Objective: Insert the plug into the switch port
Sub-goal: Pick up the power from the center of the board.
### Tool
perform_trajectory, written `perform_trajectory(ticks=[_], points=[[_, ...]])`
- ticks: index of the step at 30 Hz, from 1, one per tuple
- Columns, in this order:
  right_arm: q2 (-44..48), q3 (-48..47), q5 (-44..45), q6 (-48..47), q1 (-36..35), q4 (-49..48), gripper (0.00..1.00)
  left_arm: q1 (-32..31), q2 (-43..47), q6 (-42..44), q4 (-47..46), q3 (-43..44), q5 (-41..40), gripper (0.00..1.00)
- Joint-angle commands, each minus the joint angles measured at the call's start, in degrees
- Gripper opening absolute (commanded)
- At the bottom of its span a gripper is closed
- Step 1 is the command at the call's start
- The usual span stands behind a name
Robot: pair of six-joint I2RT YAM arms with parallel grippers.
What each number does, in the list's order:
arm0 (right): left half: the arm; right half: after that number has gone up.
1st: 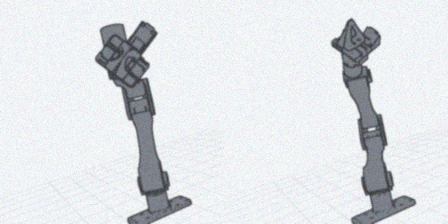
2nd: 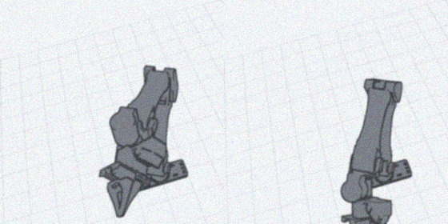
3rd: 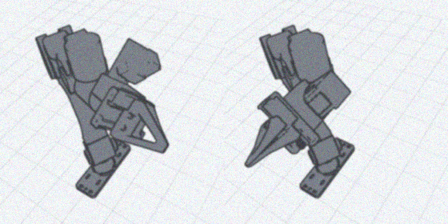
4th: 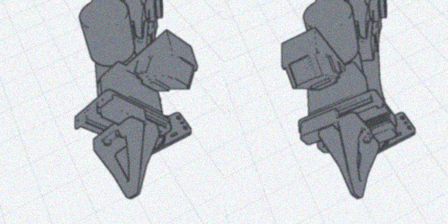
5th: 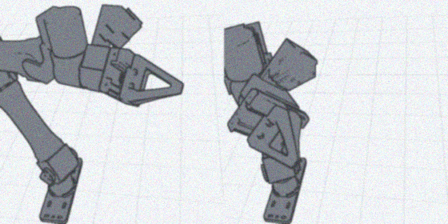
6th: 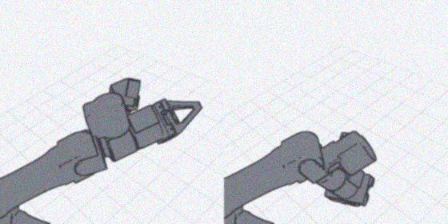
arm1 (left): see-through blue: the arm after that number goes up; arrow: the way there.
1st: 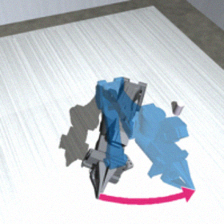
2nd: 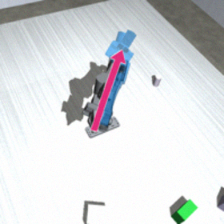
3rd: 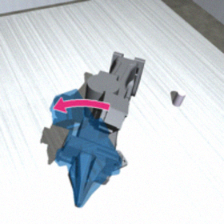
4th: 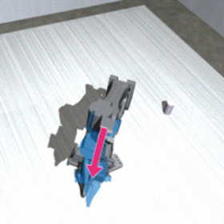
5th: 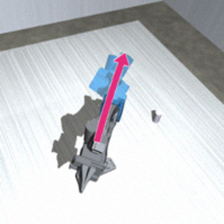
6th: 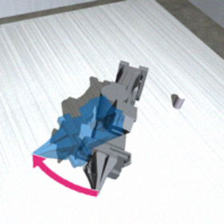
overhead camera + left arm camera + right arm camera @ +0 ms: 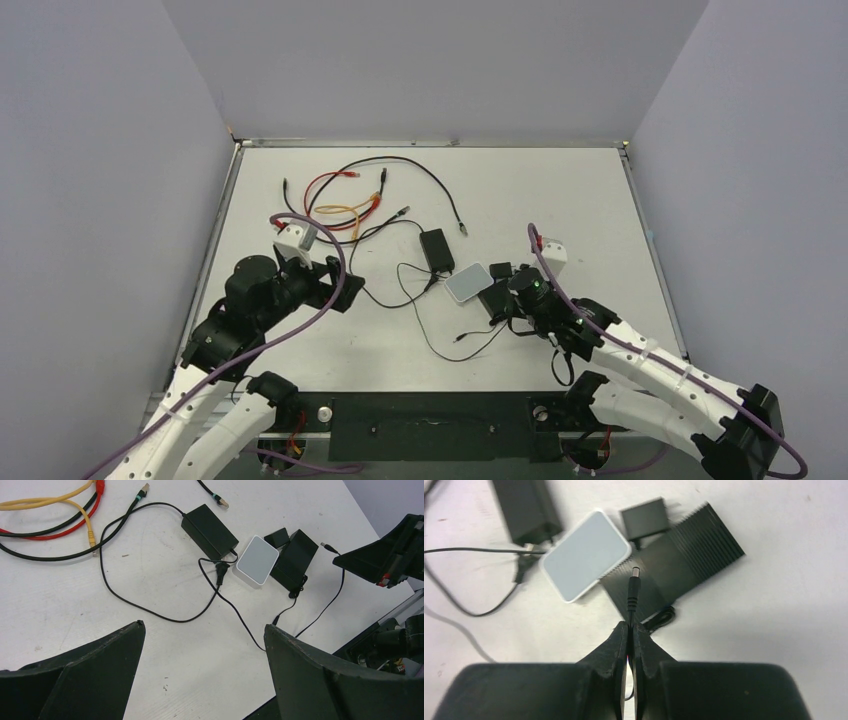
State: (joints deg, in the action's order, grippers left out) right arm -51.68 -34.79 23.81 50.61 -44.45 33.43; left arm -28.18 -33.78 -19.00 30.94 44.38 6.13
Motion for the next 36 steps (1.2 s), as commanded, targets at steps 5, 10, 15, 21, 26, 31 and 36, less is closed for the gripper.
perform_trajectory(ticks=[5, 10, 15, 21, 26, 31, 36], points=[[5.52, -5.95, -14.27, -18.21, -3.86, -8.83, 0.0, -0.21, -1.39, -0.58, -3.2, 2.26, 5.59, 0.88], [5.57, -8.26, -32.23, -25.58, -3.97, -14.22, 0.0, -0.2, -2.28, -0.42, -6.51, 2.19, 15.89, 0.87], [2.41, -12.71, -46.69, -31.38, -3.98, -15.08, 0.0, -0.2, -3.76, -2.2, -11.09, 1.75, 27.09, 0.87], [-0.63, -17.41, -60.64, -35.07, -4.07, -17.58, 0.0, -0.2, -4.68, -6.81, -18.02, 0.51, 36.06, 0.82], [-2.41, -19.14, -69.02, -36.71, -4.07, -19.9, 0.0, -0.2, -4.5, -13.95, -27.54, -1.53, 41.16, 0.8], [-3.17, -20.2, -74.91, -35.32, -4.06, -24.37, 0.0, -0.2, -5.39, -19.48, -34.55, -2.76, 44.9, 0.75], [-2.65, -20.55, -76.28, -34.0, -4.07, -27.66, 0.0, -0.2, -5.93, -21.21, -36.61, -3.05, 46.56, 0.71]])
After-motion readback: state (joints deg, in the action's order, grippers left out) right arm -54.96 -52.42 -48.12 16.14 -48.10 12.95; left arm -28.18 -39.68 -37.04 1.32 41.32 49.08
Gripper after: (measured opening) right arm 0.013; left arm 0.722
